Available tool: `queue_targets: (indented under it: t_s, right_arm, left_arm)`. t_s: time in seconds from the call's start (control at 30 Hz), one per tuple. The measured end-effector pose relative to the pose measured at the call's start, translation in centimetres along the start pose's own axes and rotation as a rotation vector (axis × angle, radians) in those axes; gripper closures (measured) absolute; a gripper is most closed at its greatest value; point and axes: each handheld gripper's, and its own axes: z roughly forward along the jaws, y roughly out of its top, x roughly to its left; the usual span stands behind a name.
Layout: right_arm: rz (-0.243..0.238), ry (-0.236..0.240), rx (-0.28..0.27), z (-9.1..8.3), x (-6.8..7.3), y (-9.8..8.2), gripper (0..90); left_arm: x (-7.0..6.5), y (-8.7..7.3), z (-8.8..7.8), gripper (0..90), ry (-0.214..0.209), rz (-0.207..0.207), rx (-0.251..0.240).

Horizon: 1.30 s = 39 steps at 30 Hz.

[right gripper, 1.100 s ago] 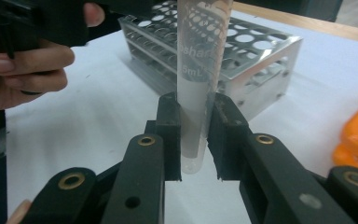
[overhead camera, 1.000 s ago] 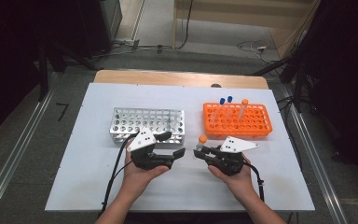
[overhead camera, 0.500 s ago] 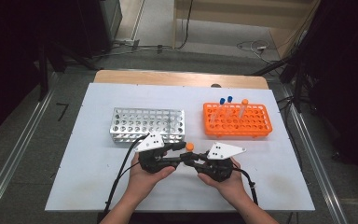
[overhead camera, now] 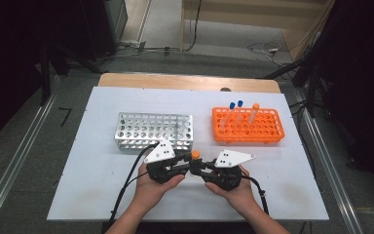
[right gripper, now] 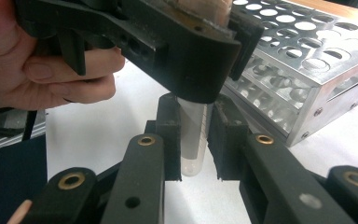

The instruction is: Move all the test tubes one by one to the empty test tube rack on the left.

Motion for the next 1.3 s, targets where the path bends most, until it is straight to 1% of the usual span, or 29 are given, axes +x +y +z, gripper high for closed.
queue_targets:
  t_s: [0.1,0.13,0.2,0.23,0.27,0.3,0.33,0.4,0.43,0.47,0.57,0.6,0.63,0.67,0.73,0.77,0.8,0.83,0.87,0.9,0.93,0.97,1.0,1.03,1.07,1.17,1.2,1.23,1.3]
  right_arm:
    - [0.012,0.007,0.0,0.0,-0.2,0.0,73.2]
    - [0.019,0.023,-0.002,0.0,-0.4,0.0,72.8]
    - [0.018,0.028,-0.004,0.0,-0.6,-0.1,72.3]
    - [0.02,0.035,-0.006,-0.2,-0.7,0.0,70.0]
    - [0.018,0.04,-0.014,-0.3,-0.9,0.0,65.1]
    - [0.022,0.03,-0.025,-0.7,-1.0,0.0,56.7]
    - [0.022,0.024,-0.034,-1.0,-1.1,0.0,54.3]
    - [0.024,0.021,-0.053,-1.6,-1.4,-0.1,50.8]
    - [0.024,0.021,-0.053,-1.6,-1.4,-0.1,50.8]
    - [0.027,0.017,-0.061,-2.0,-1.6,-0.1,47.9]
    - [0.05,-0.01,-0.085,-3.1,-2.3,-0.4,39.5]
    - [0.067,-0.024,-0.096,-3.8,-2.8,-0.6,35.0]
    - [0.067,-0.024,-0.096,-3.8,-2.8,-0.6,35.0]
    - [0.073,-0.033,-0.099,-4.2,-3.0,-0.7,33.1]
    - [0.081,-0.071,-0.101,-5.4,-3.5,-1.2,26.6]
    - [0.081,-0.071,-0.101,-5.4,-3.5,-1.2,26.6]
    - [0.084,-0.098,-0.094,-6.2,-3.9,-1.7,20.9]
    - [0.088,-0.114,-0.086,-6.6,-4.0,-2.0,17.7]
    - [0.088,-0.114,-0.086,-6.6,-4.0,-2.0,17.7]
    - [0.098,-0.136,-0.08,-7.4,-4.5,-2.5,12.7]
    - [0.098,-0.136,-0.08,-7.4,-4.5,-2.5,12.7]
    - [0.117,-0.152,-0.079,-8.2,-4.9,-2.9,7.8]
    - [0.117,-0.152,-0.079,-8.2,-4.9,-2.9,7.8]
    - [0.122,-0.158,-0.079,-8.7,-5.1,-3.2,6.6]
    - [0.138,-0.169,-0.087,-9.6,-5.6,-3.6,1.3]
    - [0.16,-0.174,-0.098,-11.0,-6.2,-4.3,0.0]
    - [0.16,-0.174,-0.098,-11.0,-6.2,-4.3,0.0]
    - [0.162,-0.177,-0.103,-11.3,-6.4,-4.5,0.0]
    - [0.169,-0.197,-0.111,-12.0,-6.6,-4.7,0.0]
  left_arm:
    - [0.0,0.0,0.1,75.6,0.008,0.002,0.004]
    - [0.1,0.1,0.1,75.7,0.007,-0.001,0.002]
    - [0.2,0.2,0.2,75.8,0.002,-0.008,0.0]
    - [0.3,0.3,0.1,75.8,0.012,-0.006,-0.001]
    - [0.4,0.4,0.0,75.8,0.02,-0.005,-0.003]
    - [0.5,0.5,-0.1,75.8,0.021,-0.009,-0.007]
    - [0.7,0.6,-0.2,75.9,0.023,-0.016,-0.015]
    - [1.1,0.8,-0.4,75.9,0.03,-0.016,-0.02]
    - [1.2,0.9,-0.5,75.9,0.037,-0.013,-0.018]
    - [1.4,0.9,-0.5,75.8,0.041,-0.011,-0.02]
    - [1.9,1.1,-0.7,75.9,0.056,-0.015,-0.029]
    - [2.1,1.2,-0.6,75.9,0.065,-0.019,-0.036]
    - [2.3,1.3,-0.7,75.9,0.069,-0.018,-0.035]
    - [2.6,1.4,-0.6,75.9,0.074,-0.018,-0.041]
    - [2.9,1.7,-0.7,75.9,0.087,-0.012,-0.042]
    - [3.1,1.8,-0.7,75.9,0.094,-0.014,-0.048]
    - [3.3,1.9,-0.7,75.9,0.096,-0.016,-0.054]
    - [3.5,2.0,-0.7,75.9,0.104,-0.017,-0.057]
    - [3.7,2.1,-0.7,75.9,0.111,-0.014,-0.058]
    - [3.9,2.2,-0.7,75.9,0.118,-0.014,-0.06]
    - [4.1,2.4,-0.6,75.9,0.121,-0.016,-0.062]
    - [4.2,2.5,-0.6,75.9,0.129,-0.015,-0.064]
    - [4.4,2.6,-0.6,75.9,0.133,-0.014,-0.068]
    - [4.5,2.7,-0.5,75.9,0.136,-0.013,-0.068]
    - [4.6,2.8,-0.5,75.9,0.143,-0.011,-0.067]
    - [5.0,3.1,-0.4,75.9,0.159,-0.008,-0.07]
    - [5.1,3.2,-0.3,75.9,0.164,-0.012,-0.072]
    - [5.3,3.3,-0.3,75.9,0.167,-0.011,-0.071]
    - [5.7,3.5,-0.2,75.9,0.171,-0.017,-0.078]
